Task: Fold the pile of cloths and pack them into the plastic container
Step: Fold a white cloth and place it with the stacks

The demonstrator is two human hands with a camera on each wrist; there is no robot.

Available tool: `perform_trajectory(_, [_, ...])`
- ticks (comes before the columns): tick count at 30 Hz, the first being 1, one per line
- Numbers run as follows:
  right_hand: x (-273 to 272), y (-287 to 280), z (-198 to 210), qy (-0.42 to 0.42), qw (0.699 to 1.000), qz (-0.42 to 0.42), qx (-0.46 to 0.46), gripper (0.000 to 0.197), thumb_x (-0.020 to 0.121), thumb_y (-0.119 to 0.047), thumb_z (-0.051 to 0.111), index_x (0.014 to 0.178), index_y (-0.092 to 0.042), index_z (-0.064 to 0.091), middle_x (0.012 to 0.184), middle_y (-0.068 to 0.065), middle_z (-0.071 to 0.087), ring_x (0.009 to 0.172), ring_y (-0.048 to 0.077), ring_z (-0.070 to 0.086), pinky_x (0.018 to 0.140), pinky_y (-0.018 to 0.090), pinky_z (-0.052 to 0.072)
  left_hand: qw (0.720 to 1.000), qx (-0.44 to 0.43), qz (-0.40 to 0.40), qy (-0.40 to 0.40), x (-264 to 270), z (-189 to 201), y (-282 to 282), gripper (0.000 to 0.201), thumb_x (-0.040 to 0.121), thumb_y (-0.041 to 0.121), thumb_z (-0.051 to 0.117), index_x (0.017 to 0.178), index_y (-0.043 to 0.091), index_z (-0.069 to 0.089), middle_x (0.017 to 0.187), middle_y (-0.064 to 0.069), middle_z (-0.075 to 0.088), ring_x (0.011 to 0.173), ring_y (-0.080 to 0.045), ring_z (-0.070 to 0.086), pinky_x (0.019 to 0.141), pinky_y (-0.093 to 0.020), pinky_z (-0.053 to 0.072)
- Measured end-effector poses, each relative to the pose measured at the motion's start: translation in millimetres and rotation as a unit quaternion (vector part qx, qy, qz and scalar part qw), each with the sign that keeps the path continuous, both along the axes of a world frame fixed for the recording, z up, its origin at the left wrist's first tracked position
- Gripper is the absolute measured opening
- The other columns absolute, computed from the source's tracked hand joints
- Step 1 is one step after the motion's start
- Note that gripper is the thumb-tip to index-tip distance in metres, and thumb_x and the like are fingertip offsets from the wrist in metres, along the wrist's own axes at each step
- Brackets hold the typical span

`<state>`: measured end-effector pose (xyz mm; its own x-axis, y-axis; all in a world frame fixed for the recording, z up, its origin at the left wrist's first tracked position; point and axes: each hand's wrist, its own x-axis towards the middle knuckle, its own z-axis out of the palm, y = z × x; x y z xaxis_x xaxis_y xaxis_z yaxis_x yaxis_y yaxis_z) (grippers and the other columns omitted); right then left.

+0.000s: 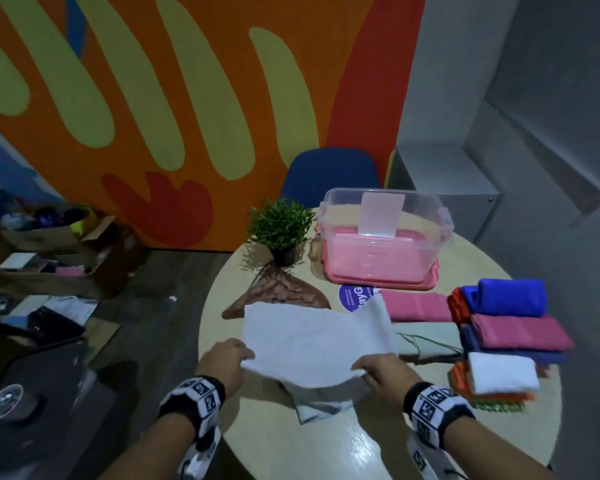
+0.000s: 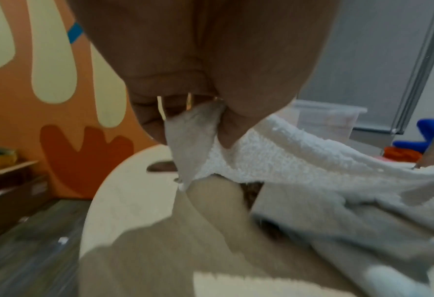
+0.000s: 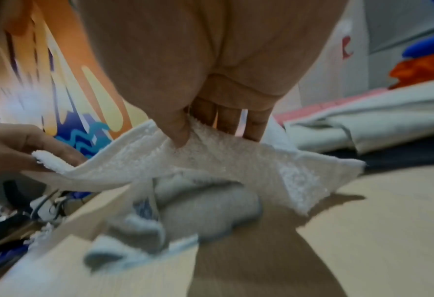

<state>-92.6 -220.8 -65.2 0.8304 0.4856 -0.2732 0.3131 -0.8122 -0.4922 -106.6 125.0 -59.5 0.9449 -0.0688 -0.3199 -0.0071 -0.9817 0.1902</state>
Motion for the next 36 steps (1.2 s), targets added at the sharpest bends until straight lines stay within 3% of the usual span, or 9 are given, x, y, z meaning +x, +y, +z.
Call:
perform_trajectory(4, [-21, 4, -31, 0.066, 0.996, 0.023, -0.062, 0.037, 0.096, -0.013, 0.046, 0.127, -0.019, 0.065, 0.128, 0.001, 0.066, 0.119, 0.018, 0.059, 0.101, 0.027, 0.042, 0.994, -0.006, 0.040, 0.105, -28, -37, -9, 0.046, 0.092, 0.015, 0.050, 0.135, 0.031, 0.055, 0.145, 0.003, 0.047, 0.132, -0.018, 0.047, 0.110, -0.027, 0.034])
perform_trajectory(7, [-28, 0, -43, 0.086, 0.993, 0.020, -0.078, 0.032, 0.096, -0.020, 0.049, 0.123, -0.020, 0.065, 0.125, 0.002, 0.065, 0.115, 0.020, 0.059, 0.097, 0.029, 0.045, 0.987, 0.051, 0.015, 0.153, -35, -43, -15, 0.046, 0.088, 0.026, 0.051, 0.134, 0.033, 0.054, 0.145, 0.004, 0.046, 0.130, -0.021, 0.046, 0.108, -0.037, 0.039])
perform_trajectory(14, [-37, 0, -45, 0.094, 0.991, -0.083, -0.041, 0.019, 0.093, -0.026, 0.052, 0.103, -0.019, 0.065, 0.110, 0.001, 0.067, 0.100, 0.019, 0.063, 0.086, 0.030, 0.051, 0.995, 0.005, 0.023, 0.099, 7, -30, -30, 0.029, 0.094, 0.035, 0.051, 0.122, 0.031, 0.059, 0.134, 0.002, 0.055, 0.120, -0.021, 0.055, 0.099, -0.036, 0.046])
perform_trajectory(17, [-43, 9, -46, 0.167, 0.972, -0.158, -0.055, 0.036, 0.095, -0.043, 0.052, 0.091, -0.012, 0.070, 0.093, 0.006, 0.072, 0.087, 0.022, 0.066, 0.081, 0.035, 0.055, 0.996, -0.009, -0.015, 0.083, 41, -25, -47, 0.024, 0.097, 0.035, 0.051, 0.118, 0.030, 0.060, 0.132, -0.001, 0.054, 0.116, -0.024, 0.056, 0.098, -0.039, 0.048])
perform_trajectory(20, [-46, 21, -52, 0.243, 0.942, -0.226, -0.041, 0.053, 0.094, -0.060, 0.047, 0.069, -0.015, 0.058, 0.068, 0.001, 0.059, 0.071, 0.021, 0.060, 0.072, 0.031, 0.049, 0.996, -0.032, -0.060, 0.061, 75, -31, -68, 0.025, 0.097, 0.026, 0.050, 0.120, 0.025, 0.060, 0.138, -0.003, 0.045, 0.119, -0.026, 0.053, 0.101, -0.040, 0.046])
perform_trajectory(25, [-41, 40, -69, 0.320, 0.889, -0.326, 0.027, 0.060, 0.086, -0.074, 0.047, 0.066, -0.018, 0.051, 0.063, -0.002, 0.055, 0.057, 0.015, 0.053, 0.057, 0.027, 0.040, 0.990, -0.028, -0.137, 0.022, 119, -55, -96, 0.032, 0.096, 0.016, 0.050, 0.127, 0.017, 0.056, 0.145, -0.006, 0.036, 0.122, -0.028, 0.049, 0.100, -0.040, 0.045])
perform_trajectory(31, [-37, 48, -67, 0.388, 0.730, -0.504, 0.249, 0.043, 0.091, -0.041, 0.069, 0.077, -0.001, 0.069, 0.065, 0.007, 0.072, 0.050, 0.021, 0.060, 0.050, 0.026, 0.048, 0.985, -0.033, -0.145, 0.091, 152, -81, -91, 0.066, 0.093, 0.020, 0.061, 0.151, 0.012, 0.030, 0.161, -0.012, 0.014, 0.143, -0.028, 0.033, 0.114, -0.034, 0.031])
perform_trajectory(33, [-37, 49, -71, 0.377, 0.702, -0.541, 0.270, 0.037, 0.090, -0.031, 0.073, 0.073, 0.001, 0.067, 0.079, 0.014, 0.076, 0.056, 0.024, 0.063, 0.053, 0.027, 0.051, 0.982, -0.037, -0.146, 0.117, 153, -90, -85, 0.081, 0.090, 0.025, 0.067, 0.155, 0.017, 0.019, 0.162, -0.014, 0.009, 0.146, -0.030, 0.028, 0.114, -0.035, 0.031])
perform_trajectory(36, [-35, 50, -78, 0.360, 0.697, -0.568, 0.248, 0.035, 0.087, -0.019, 0.076, 0.062, -0.003, 0.059, 0.067, 0.014, 0.071, 0.056, 0.025, 0.064, 0.053, 0.027, 0.051, 0.980, -0.059, -0.140, 0.125, 154, -101, -79, 0.083, 0.086, 0.029, 0.068, 0.154, 0.025, 0.021, 0.160, -0.015, 0.013, 0.145, -0.034, 0.028, 0.110, -0.037, 0.038])
